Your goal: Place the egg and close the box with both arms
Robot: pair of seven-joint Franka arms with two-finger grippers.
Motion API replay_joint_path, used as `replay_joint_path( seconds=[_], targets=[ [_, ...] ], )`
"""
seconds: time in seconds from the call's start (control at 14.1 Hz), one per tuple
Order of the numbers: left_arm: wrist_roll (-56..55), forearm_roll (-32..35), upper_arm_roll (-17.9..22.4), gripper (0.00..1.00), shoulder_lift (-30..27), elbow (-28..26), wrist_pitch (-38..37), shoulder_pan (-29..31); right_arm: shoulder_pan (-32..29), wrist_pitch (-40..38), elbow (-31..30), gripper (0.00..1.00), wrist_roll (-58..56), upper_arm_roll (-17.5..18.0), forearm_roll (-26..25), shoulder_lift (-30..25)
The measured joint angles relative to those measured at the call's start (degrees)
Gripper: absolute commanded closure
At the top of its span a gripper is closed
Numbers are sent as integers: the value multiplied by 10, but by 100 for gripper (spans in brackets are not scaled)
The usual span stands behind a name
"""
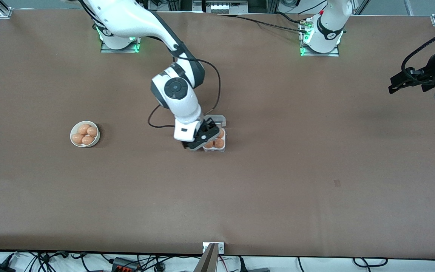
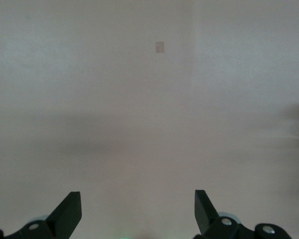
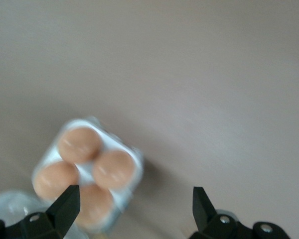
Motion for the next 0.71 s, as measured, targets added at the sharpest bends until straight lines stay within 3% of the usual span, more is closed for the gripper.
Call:
replay_joint_path(
  seconds=[0.43, 0.71],
  targets=[
    [0, 0, 0, 0, 0, 0, 0, -1, -15, -249, 1, 0, 24, -108, 0, -120],
    [-1, 0, -4, 0, 0, 0, -19, -23, -23, -342, 1, 0, 7, -194, 0, -174]
  ],
)
